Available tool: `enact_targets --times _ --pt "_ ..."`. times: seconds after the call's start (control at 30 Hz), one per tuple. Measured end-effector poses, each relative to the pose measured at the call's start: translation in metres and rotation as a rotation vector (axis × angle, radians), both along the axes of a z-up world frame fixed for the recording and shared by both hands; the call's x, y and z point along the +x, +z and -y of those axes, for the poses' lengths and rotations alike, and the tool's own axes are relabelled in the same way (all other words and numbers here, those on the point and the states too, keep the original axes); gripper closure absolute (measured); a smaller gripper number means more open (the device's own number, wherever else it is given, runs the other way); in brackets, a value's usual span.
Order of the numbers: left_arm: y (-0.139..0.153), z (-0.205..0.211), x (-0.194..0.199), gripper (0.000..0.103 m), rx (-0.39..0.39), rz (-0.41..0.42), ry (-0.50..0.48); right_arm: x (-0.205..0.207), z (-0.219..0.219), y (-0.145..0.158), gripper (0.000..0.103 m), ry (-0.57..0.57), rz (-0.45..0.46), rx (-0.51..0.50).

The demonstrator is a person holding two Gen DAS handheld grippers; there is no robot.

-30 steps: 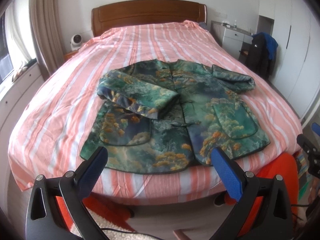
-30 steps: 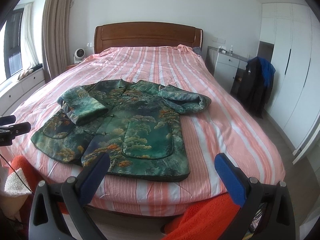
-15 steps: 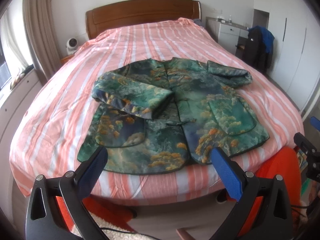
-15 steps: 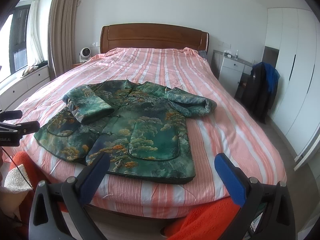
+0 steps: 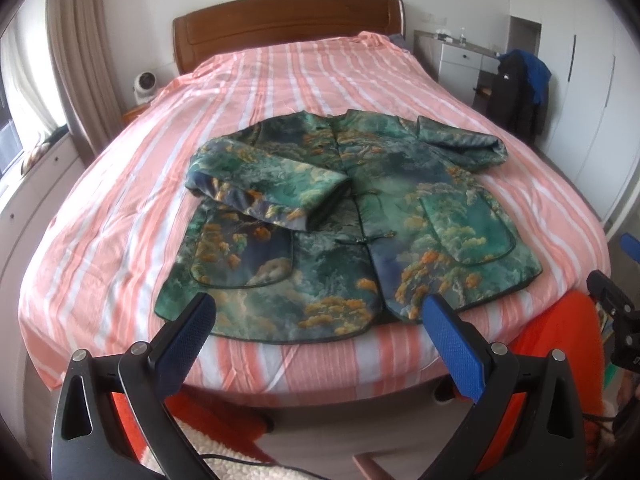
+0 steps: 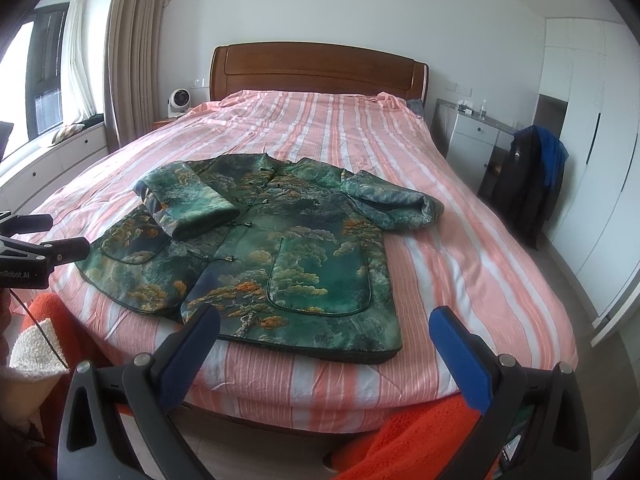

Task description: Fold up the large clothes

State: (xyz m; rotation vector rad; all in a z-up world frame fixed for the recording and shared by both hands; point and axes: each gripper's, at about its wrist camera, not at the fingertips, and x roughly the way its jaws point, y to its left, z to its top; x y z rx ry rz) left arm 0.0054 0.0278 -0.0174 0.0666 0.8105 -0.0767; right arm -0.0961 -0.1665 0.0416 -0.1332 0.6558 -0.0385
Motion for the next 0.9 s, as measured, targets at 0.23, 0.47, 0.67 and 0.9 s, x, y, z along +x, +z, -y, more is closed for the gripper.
enact_targets --times 0.23,0.47,0.67,0.9 --pt "-0.0008 -0.0018 -0.0012 0.0 0.0 -0.002 -0.003 -0.0003 -0.001 -0.0005 0.0 0.006 -0.001 -0.002" --pt "-0.0029 -0.0024 -0.0029 0.0 0.003 -0.004 -0.003 -0.0008 -0.0011 -0.0016 0.0 0.007 0.0 0.001" --pt "-0.0037 -0.0018 -0.0032 0.0 0.007 -0.01 -0.002 -0.0009 -0.001 -0.0022 0.0 0.01 -0.005 0.002" --pt "-0.0043 0.0003 -0.0029 0.0 0.007 -0.011 -0.002 -0.0006 -0.0011 -0.0026 0.0 0.011 -0.005 0.002"
